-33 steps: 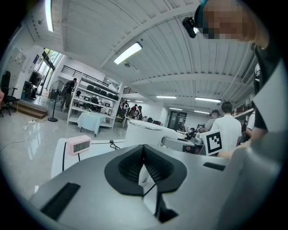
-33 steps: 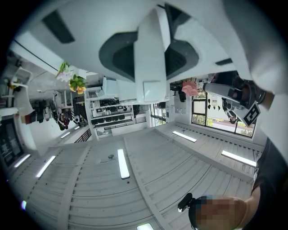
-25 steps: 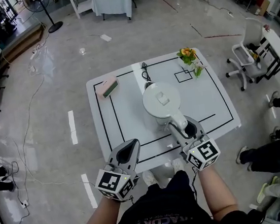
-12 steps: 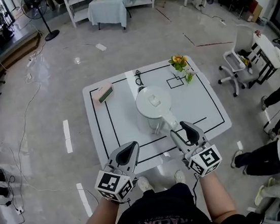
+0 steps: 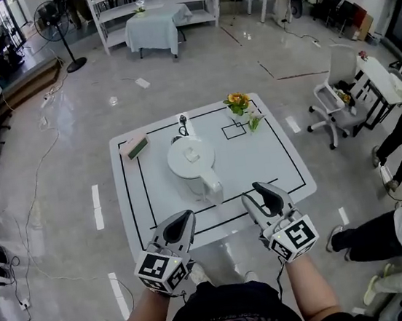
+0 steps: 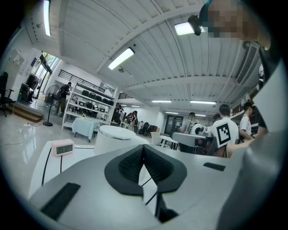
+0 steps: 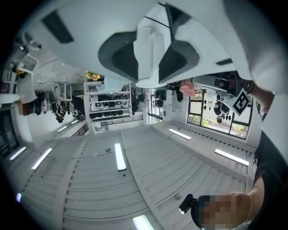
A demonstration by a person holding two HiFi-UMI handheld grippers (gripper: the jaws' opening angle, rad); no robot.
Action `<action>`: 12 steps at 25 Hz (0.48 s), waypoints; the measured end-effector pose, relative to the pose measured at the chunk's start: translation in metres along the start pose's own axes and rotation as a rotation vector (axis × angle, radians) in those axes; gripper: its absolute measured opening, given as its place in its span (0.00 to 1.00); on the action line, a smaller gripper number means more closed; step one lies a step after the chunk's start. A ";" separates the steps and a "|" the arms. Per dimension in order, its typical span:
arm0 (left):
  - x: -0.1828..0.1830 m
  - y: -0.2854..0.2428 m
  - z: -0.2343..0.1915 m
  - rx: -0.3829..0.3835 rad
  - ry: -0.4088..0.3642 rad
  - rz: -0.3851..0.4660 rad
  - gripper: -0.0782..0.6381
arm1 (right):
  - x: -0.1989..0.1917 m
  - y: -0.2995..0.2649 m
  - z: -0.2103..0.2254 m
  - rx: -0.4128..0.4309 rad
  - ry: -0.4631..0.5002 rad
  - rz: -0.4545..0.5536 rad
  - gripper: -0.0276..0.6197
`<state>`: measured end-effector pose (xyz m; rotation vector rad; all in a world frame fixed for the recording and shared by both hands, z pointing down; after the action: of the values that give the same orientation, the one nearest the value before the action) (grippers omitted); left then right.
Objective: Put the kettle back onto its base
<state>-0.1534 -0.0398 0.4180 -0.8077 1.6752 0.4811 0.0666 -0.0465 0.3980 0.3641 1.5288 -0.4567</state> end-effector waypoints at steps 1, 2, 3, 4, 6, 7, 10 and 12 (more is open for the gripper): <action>-0.002 -0.003 0.010 0.005 -0.002 0.000 0.12 | 0.002 0.007 0.004 0.014 0.009 0.001 0.26; -0.004 -0.007 0.019 0.011 -0.005 0.000 0.12 | 0.002 0.013 0.008 0.028 0.015 0.002 0.23; -0.006 -0.010 0.029 0.017 -0.007 -0.001 0.12 | 0.002 0.019 0.012 0.042 0.017 0.002 0.18; -0.009 -0.014 0.039 0.024 -0.010 -0.001 0.12 | 0.001 0.025 0.016 0.055 0.017 0.002 0.11; -0.015 -0.018 0.061 0.038 -0.014 -0.004 0.12 | 0.000 0.040 0.022 0.087 0.021 -0.001 0.05; -0.017 -0.019 0.073 0.046 -0.017 -0.004 0.11 | -0.001 0.048 0.024 0.105 0.025 -0.002 0.05; -0.022 -0.016 0.107 0.081 -0.031 0.007 0.12 | -0.002 0.076 0.029 0.151 0.032 -0.002 0.05; -0.024 -0.014 0.126 0.109 -0.037 0.019 0.12 | -0.002 0.090 0.032 0.178 0.035 0.000 0.05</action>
<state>-0.0555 0.0432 0.4102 -0.7003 1.6615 0.4118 0.1390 0.0154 0.3957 0.5125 1.5258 -0.5915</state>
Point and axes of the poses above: the fingertips, and each gripper's own axes: y backward along the fingers, z to its right, x out of its top, the point moved 6 cm from there along y, backward along the fingers, and after that the axes turned 4 degrees about -x, right-handed, at the moved point
